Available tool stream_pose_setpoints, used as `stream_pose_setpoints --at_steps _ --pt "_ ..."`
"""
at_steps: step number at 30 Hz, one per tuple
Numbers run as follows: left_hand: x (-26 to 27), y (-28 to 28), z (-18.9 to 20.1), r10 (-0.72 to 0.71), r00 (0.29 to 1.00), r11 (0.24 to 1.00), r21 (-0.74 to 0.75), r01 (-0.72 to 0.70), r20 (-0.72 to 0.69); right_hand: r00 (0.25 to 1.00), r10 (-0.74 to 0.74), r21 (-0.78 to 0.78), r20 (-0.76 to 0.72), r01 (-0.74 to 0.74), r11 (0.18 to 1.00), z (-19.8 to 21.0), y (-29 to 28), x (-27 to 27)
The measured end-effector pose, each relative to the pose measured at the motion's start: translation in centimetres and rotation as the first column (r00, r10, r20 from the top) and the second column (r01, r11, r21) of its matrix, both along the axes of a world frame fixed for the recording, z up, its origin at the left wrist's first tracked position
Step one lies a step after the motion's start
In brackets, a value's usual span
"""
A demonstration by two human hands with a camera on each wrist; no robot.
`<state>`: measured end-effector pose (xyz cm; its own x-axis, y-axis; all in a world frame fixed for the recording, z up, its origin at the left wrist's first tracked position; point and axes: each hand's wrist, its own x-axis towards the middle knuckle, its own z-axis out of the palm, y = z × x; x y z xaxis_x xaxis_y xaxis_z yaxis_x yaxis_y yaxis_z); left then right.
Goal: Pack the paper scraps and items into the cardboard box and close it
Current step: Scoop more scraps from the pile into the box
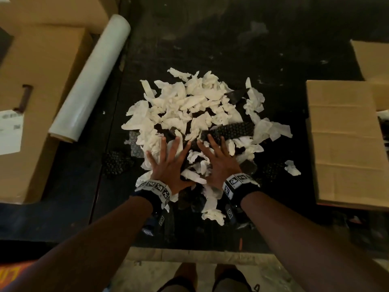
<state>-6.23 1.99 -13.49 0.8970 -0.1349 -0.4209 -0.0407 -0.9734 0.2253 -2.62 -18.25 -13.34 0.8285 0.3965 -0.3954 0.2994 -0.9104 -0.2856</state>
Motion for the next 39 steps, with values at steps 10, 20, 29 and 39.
stream_pose_setpoints --at_steps 10,20,29,39 --pt "0.0 -0.2 -1.4 0.095 0.982 0.96 -0.277 -0.046 0.163 0.983 -0.125 0.188 0.134 0.099 0.977 -1.7 0.3 0.7" --pt "0.2 0.0 0.2 0.138 0.953 0.943 -0.33 -0.044 0.269 0.981 -0.125 0.187 0.151 0.096 0.978 0.5 0.7 1.5" --pt "0.3 0.6 7.3 0.083 0.928 0.958 -0.286 0.027 0.363 0.963 -0.133 0.192 0.235 0.088 0.977 7.6 0.3 0.6" --pt "1.7 -0.2 16.5 0.036 0.799 0.95 -0.268 0.159 0.6 0.861 -0.194 0.247 0.469 0.082 0.965 16.7 -0.8 0.5"
